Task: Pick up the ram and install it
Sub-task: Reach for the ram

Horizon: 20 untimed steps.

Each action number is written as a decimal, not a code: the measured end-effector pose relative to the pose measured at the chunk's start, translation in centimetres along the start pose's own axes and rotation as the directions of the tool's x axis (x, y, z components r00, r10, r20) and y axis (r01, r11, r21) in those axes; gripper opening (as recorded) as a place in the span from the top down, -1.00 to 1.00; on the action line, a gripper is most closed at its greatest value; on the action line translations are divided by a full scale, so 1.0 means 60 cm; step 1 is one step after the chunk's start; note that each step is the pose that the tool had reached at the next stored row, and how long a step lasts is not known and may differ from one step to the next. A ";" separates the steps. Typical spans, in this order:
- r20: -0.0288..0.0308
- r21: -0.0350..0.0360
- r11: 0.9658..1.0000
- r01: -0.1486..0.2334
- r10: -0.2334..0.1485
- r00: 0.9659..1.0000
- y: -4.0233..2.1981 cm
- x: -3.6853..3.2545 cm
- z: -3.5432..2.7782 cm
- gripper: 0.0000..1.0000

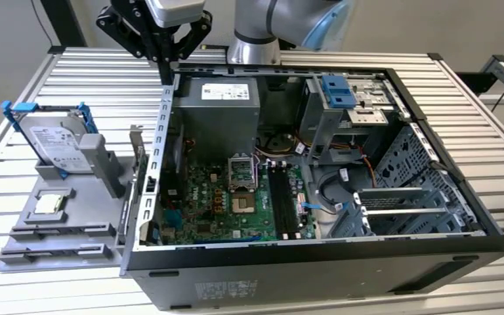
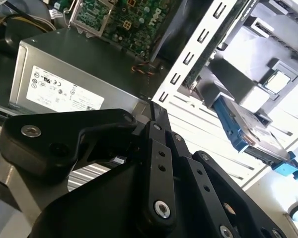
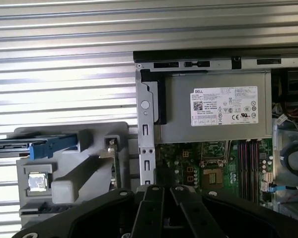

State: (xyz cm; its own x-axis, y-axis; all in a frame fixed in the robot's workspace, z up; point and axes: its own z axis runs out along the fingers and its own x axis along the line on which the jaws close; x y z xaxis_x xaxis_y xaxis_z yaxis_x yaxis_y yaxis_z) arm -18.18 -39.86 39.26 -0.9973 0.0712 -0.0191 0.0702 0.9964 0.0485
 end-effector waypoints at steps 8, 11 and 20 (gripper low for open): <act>0.000 0.000 1.000 0.000 0.000 1.000 -0.002 0.025 -0.001 1.00; 0.000 0.000 1.000 0.000 0.000 1.000 -0.002 0.035 -0.001 1.00; 0.000 0.000 1.000 0.000 0.000 1.000 -0.005 0.065 -0.002 1.00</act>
State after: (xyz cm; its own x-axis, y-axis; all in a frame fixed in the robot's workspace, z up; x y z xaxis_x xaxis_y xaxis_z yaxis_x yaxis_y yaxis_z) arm -22.12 -39.85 39.26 -0.9973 0.0712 -0.0190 0.0702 0.9964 0.0485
